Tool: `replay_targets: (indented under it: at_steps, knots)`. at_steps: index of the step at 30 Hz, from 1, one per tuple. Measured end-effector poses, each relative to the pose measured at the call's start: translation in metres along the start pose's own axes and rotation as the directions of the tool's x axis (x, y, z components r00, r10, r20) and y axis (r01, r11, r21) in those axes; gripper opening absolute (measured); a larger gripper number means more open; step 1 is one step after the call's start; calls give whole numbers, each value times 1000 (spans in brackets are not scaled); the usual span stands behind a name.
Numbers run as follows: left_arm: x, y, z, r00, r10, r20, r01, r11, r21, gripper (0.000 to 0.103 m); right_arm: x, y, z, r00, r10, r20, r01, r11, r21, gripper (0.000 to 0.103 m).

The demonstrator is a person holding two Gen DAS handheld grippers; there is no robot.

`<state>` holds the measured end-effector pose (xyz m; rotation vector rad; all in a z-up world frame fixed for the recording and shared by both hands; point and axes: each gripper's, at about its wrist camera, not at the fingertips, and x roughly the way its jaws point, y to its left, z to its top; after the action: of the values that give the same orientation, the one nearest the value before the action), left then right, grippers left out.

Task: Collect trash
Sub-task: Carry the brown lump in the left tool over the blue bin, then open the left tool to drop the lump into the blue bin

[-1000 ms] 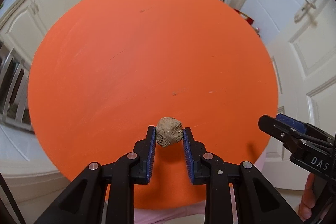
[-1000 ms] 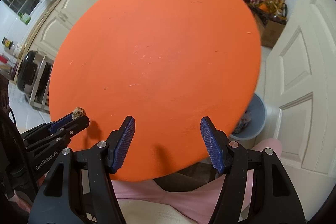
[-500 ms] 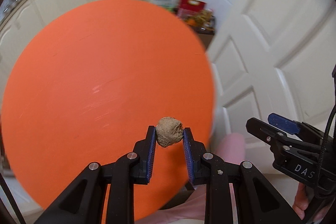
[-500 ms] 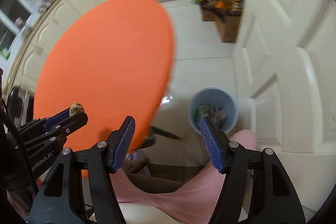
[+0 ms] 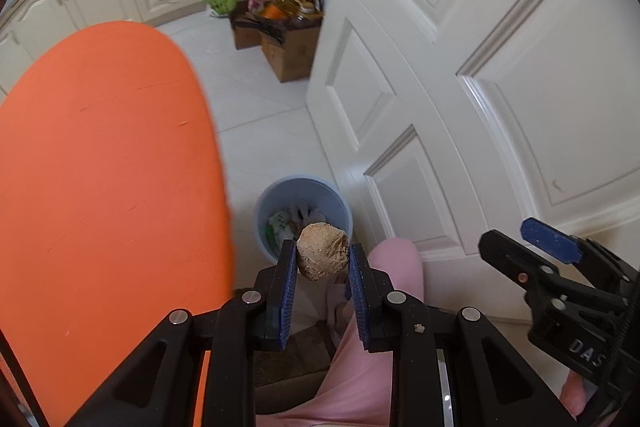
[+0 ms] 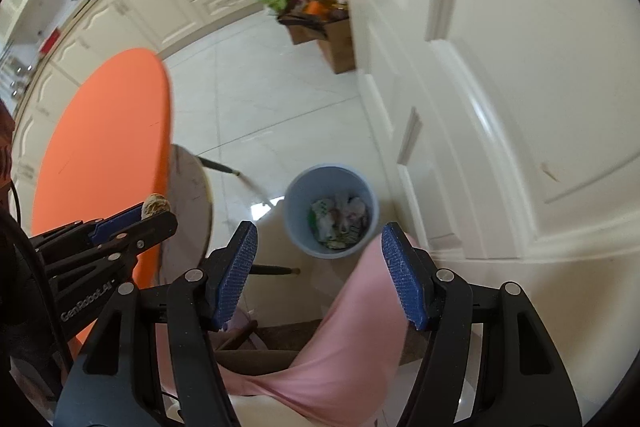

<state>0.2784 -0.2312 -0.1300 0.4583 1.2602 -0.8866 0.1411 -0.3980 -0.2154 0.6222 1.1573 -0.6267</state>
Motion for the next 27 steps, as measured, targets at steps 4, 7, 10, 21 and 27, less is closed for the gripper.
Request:
replay_targets:
  at_steps: [4,7,10,21,27]
  knots:
    - [27,-4,28,999,-4,-51,3,1000,-2,22,7,-15,8,1000,-27,-7,27,999,21,62]
    - [45,-8,50,997,-3,-79,2,1000,-9,22,17,-22,15,1000,-21,-21,22,999,29,62]
    - [59,-13,64,995,2,-101,-3,1000,-5,22,28,-30,23,999,-15,-36,17,999,51,62]
    - [99,-19,100,987,9,-161,-11,1000,-14,37,55,-50,33,996,0,-88,6,998,69,62]
    - [106,-21,101,987,31,-156,-32,999,-1,42,62,-53,34,994,8,-109,0,997,80,62]
